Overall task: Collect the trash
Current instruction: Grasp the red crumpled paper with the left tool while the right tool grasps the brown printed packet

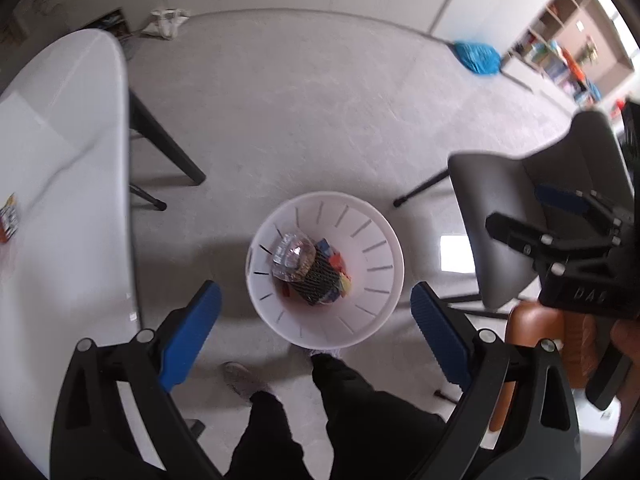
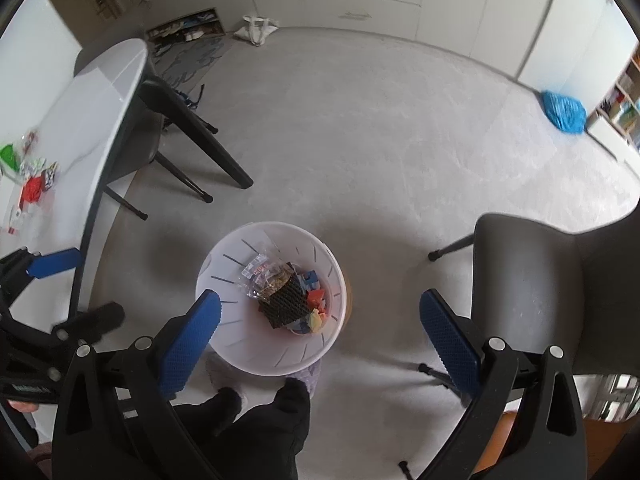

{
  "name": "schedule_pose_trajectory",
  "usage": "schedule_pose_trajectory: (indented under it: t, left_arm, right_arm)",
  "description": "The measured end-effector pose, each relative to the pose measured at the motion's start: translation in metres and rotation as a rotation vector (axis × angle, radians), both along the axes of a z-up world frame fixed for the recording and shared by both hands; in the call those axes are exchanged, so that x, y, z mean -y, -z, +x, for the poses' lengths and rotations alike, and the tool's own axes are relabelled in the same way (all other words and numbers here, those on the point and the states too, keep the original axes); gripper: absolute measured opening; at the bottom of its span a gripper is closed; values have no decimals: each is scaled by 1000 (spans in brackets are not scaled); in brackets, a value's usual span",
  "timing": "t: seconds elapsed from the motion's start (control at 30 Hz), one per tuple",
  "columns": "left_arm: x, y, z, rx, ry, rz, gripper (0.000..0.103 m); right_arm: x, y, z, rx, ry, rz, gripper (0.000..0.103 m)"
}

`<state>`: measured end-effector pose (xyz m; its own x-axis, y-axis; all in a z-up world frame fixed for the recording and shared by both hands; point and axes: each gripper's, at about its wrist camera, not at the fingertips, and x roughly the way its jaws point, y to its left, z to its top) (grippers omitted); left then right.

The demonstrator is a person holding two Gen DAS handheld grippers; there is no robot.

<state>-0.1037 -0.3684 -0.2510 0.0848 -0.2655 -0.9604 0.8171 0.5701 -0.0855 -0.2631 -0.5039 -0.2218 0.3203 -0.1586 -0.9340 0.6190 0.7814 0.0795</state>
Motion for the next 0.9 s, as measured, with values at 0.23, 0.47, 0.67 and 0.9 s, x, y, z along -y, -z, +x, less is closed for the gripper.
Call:
schedule_pose_trajectory:
  t: [0.23,0.47,0.67,0.9]
  left_arm:
    - [-80,-62,48,84,-230,-117,92]
    - [-186,-98,98,284,-466,-103,93]
    - [-248,-84,161,272,-628,-93,93]
    - [-260,-49,244,270,-687,-37,92]
  right_arm:
    - [-49,-48,50,128,-148,4,99]
    - [-116,-75,129,215,-373,3,101]
    - [-171,-78,193,237,-550,24,100]
    - [-210,-74,257,224,-650,54,101]
